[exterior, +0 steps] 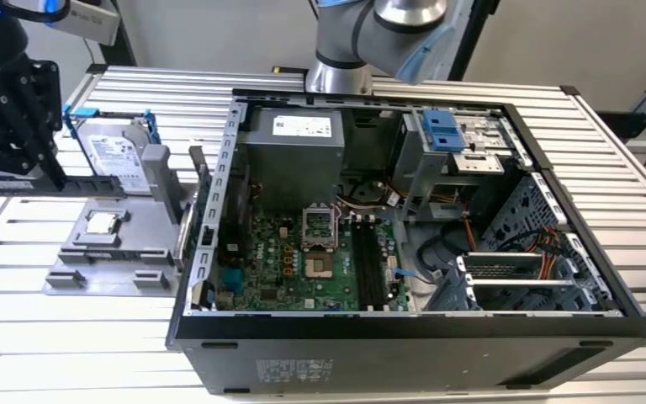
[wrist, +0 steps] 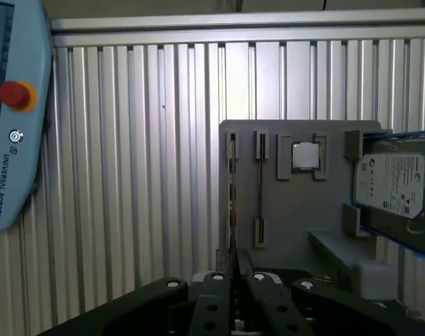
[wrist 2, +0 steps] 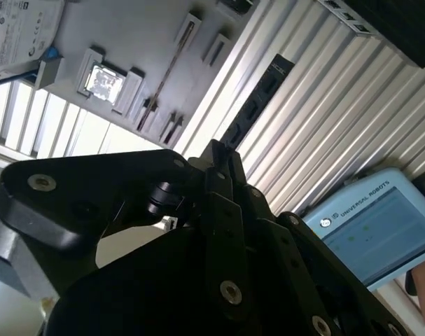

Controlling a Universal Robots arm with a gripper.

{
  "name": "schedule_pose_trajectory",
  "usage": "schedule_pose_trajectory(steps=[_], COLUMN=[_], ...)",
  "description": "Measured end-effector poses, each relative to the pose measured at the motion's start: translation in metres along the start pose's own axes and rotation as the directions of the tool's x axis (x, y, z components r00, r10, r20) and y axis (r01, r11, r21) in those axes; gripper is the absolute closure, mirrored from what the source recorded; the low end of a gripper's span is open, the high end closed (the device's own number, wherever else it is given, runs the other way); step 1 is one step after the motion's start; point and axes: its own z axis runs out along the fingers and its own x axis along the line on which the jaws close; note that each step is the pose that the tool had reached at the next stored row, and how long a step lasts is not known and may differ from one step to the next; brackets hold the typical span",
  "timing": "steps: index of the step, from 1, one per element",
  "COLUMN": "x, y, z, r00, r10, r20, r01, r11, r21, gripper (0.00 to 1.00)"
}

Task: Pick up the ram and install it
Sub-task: 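Pick up the ram and move it above insertion slot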

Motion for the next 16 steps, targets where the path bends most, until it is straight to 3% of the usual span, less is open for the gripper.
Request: schedule_pose_trajectory(steps=[16], x=[-0.002], y=[-0.0661], z=[-0.0002], r00=[1.0], r10=[0.0], r20=[-0.0022], r01=[0.0], r11=[1.0], r21=[0.0], gripper=[1.0])
